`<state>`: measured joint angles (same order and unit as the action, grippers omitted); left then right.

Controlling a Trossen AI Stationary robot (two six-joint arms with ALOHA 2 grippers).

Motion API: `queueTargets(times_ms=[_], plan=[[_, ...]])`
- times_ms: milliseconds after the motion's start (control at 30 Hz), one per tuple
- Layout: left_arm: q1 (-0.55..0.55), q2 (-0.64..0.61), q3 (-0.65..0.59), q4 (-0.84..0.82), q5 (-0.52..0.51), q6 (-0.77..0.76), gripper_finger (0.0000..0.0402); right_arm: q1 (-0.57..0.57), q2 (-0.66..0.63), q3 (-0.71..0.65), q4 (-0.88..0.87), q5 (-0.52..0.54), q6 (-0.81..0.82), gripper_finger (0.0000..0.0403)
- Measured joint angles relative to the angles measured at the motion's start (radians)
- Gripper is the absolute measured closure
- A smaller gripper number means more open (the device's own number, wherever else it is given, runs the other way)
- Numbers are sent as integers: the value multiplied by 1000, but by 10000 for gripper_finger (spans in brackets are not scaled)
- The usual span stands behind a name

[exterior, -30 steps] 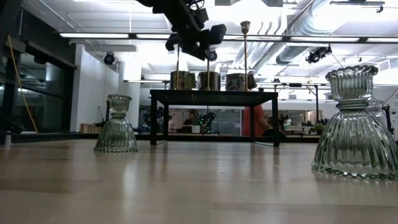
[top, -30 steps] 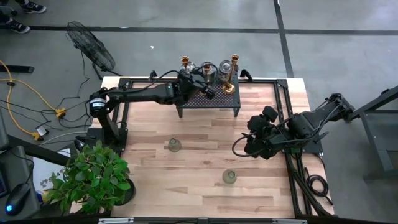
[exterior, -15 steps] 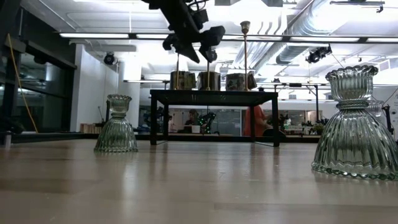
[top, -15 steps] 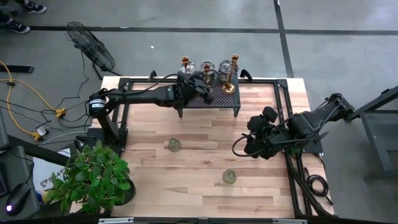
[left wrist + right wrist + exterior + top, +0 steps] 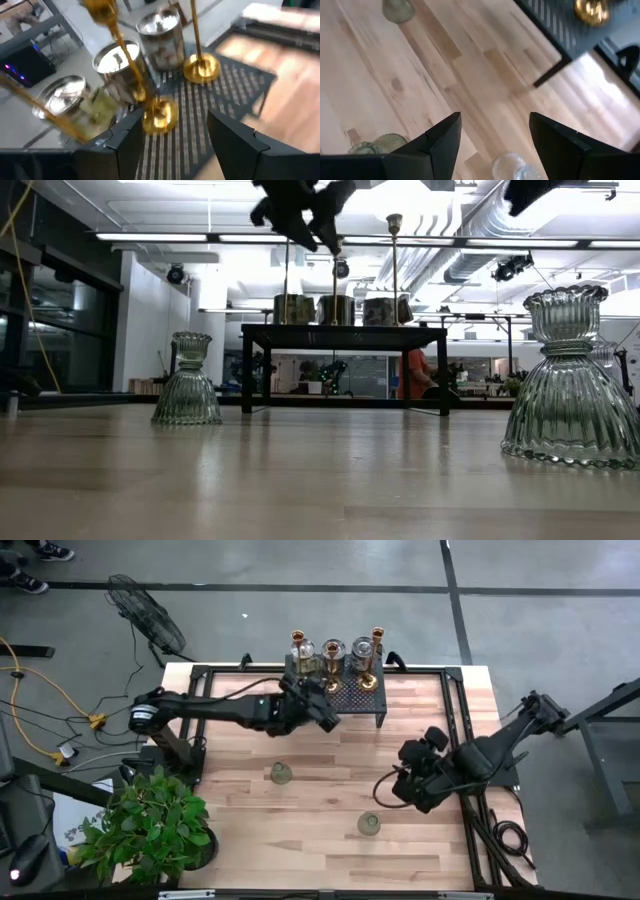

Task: Stock candles on shelf
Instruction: Put the transparent candle holder on the shelf

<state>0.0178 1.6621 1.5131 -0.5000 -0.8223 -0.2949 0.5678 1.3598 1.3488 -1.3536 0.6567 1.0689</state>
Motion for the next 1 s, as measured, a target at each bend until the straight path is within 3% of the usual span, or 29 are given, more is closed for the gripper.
queueTargets(times_ms=[200,600,767,1000], plan=[[-121,-44,-6,-122,-34,-40,192,33,0,-88,2,-3,245,176],[-366,-90,-3,-222,-260,-129,192,127,0,-328,124,-64,779,176],[-413,-90,-2,-218,-266,-145,192,188,1,-435,189,-87,954,176],[-433,-90,-3,-261,-291,-196,192,234,1,-539,219,-166,1077,176]])
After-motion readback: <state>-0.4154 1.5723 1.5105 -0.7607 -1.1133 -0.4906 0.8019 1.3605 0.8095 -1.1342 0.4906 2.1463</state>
